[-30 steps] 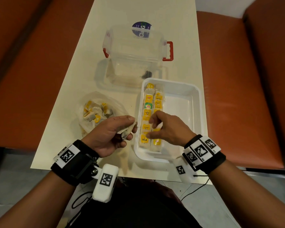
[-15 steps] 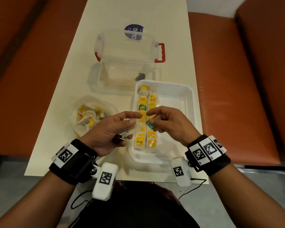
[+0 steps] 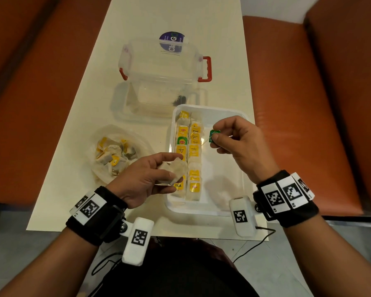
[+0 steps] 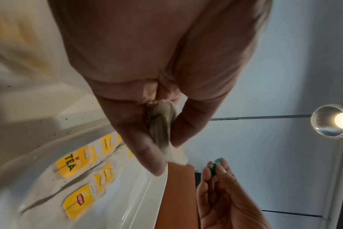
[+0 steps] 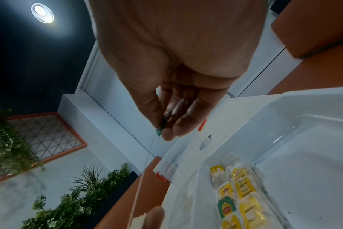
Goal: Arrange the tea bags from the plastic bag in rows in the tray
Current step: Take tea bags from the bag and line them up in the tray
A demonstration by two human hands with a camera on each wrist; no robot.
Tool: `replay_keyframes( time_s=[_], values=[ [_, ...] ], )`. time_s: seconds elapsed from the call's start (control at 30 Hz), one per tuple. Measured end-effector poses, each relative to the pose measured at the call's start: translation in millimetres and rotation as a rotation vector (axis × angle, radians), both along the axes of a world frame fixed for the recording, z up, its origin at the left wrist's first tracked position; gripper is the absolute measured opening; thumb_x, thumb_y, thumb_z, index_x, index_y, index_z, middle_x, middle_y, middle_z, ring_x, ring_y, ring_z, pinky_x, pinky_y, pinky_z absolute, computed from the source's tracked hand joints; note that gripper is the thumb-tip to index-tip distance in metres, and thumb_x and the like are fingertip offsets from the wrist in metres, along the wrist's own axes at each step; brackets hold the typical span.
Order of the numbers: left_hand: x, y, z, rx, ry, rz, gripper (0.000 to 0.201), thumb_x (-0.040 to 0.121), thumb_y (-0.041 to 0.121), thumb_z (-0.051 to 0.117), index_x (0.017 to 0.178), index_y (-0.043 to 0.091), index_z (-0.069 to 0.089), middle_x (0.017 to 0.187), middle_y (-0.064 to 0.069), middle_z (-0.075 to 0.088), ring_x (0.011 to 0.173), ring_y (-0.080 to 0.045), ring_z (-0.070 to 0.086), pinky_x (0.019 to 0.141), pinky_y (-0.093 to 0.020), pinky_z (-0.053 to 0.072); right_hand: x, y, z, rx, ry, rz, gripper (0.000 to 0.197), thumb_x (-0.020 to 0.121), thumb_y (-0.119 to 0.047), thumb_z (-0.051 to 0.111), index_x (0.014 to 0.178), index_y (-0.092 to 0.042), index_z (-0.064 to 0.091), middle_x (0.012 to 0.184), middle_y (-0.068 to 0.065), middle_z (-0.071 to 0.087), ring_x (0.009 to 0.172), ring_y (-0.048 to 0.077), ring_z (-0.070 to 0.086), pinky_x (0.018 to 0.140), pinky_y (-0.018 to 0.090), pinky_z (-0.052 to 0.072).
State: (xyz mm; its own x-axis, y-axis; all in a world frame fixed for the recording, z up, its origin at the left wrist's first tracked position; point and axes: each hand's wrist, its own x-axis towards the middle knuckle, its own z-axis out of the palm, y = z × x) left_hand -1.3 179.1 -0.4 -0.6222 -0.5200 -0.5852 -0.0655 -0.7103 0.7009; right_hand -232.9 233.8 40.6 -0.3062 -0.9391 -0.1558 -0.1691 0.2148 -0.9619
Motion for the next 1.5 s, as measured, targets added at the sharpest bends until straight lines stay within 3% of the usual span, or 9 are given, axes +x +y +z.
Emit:
replay_keyframes(
  time_s=[0.23,0.43,0.6,0.77,0.93,1.07,1.2,1.37,1.5],
  values=[
    [-5.5,-2.3,-1.9,0.09,0.042,0.049,0.037,0.095,-0.008,0.05,0.122,0.01,0.066,0.101,-0.014,0.074,0.098,-0.026,0.072,0.071,-0.031,0.062,1.3,2.8,7.1,-0.061,-0.023,0.004,0.017,0.091,-0.005,0.069,0.098,-0.021,0.068,0.082,-0.001,0.074,0.08,0.017,0.072,0.071,0.033,0.057],
    [-11.7,-4.6,0.0,0.232,0.074,0.18,0.011,0.099,0.016,0.055,0.106,0.014,0.062,0.092,-0.011,0.072,0.091,-0.026,0.074,0.059,-0.031,0.062,4.2,5.2,18.7,-0.143,-0.01,0.018,0.013,0.09,-0.008,0.071,0.094,-0.02,0.068,0.089,-0.003,0.07,0.079,0.018,0.059,0.068,0.029,0.054],
    [-16.6,-6.2,3.0,0.264,0.09,0.233,0.01,0.101,0.022,0.053,0.106,0.016,0.059,0.092,-0.009,0.072,0.091,-0.023,0.075,0.058,-0.031,0.061,10.6,6.1,33.3,-0.287,-0.043,0.035,0.012,0.087,-0.008,0.072,0.09,-0.019,0.067,0.071,0.011,0.054,0.061,0.019,0.047,0.053,0.027,0.045],
    [-19.2,-9.1,4.4,0.311,0.067,0.264,0.025,0.097,0.026,0.057,0.11,0.006,0.064,0.09,-0.011,0.071,0.086,-0.021,0.075,0.057,-0.031,0.061,13.0,7.5,39.5,-0.288,-0.174,0.03,0.009,0.085,-0.01,0.068,0.093,-0.012,0.064,0.08,0.004,0.07,0.067,0.017,0.065,0.061,0.027,0.055],
    [-18.4,-7.4,3.9,0.257,0.067,0.331,0.011,0.102,0.022,0.053,0.102,0.014,0.061,0.083,-0.008,0.072,0.081,-0.02,0.075,0.058,-0.03,0.061,14.1,6.1,41.2,-0.275,-0.283,-0.017,0.012,0.082,-0.01,0.069,0.093,-0.009,0.067,0.079,0.0,0.074,0.074,0.017,0.071,0.068,0.025,0.057],
    [-25.4,-3.8,4.6,0.177,0.079,0.398,0.006,0.103,0.016,0.052,0.099,0.014,0.055,0.088,-0.008,0.067,0.073,-0.017,0.071,0.059,-0.028,0.061,19.5,4.1,38.9,-0.153,-0.267,0.061,0.004,0.084,-0.011,0.071,0.088,-0.012,0.071,0.078,0.004,0.074,0.069,0.016,0.069,0.061,0.024,0.055],
    [-34.0,0.4,6.6,0.078,0.079,0.403,0.004,0.104,0.017,0.05,0.104,0.013,0.052,0.096,-0.013,0.071,0.075,-0.021,0.072,0.061,-0.03,0.06,34.0,1.4,22.3,0.12,-0.12,0.208,0.032,0.083,-0.004,0.077,0.111,-0.011,0.063,0.078,0.008,0.075,0.07,0.019,0.071,0.064,0.028,0.057],
    [-38.8,3.8,6.5,-0.031,0.063,0.388,0.005,0.106,0.017,0.047,0.107,0.014,0.05,0.105,-0.016,0.07,0.077,-0.023,0.073,0.065,-0.028,0.058,41.2,-2.8,9.7,0.272,-0.03,0.172,0.029,0.08,-0.011,0.082,0.104,-0.005,0.067,0.078,0.012,0.076,0.066,0.017,0.072,0.061,0.027,0.057],
    [-40.7,8.1,5.3,-0.045,0.069,0.378,0.007,0.106,0.017,0.047,0.111,0.013,0.049,0.107,-0.013,0.068,0.077,-0.018,0.072,0.069,-0.029,0.059,41.6,-6.4,1.7,0.349,0.021,0.146,0.041,0.077,-0.017,0.086,0.111,-0.014,0.064,0.075,0.008,0.076,0.065,0.015,0.071,0.06,0.026,0.055]
  ],
)
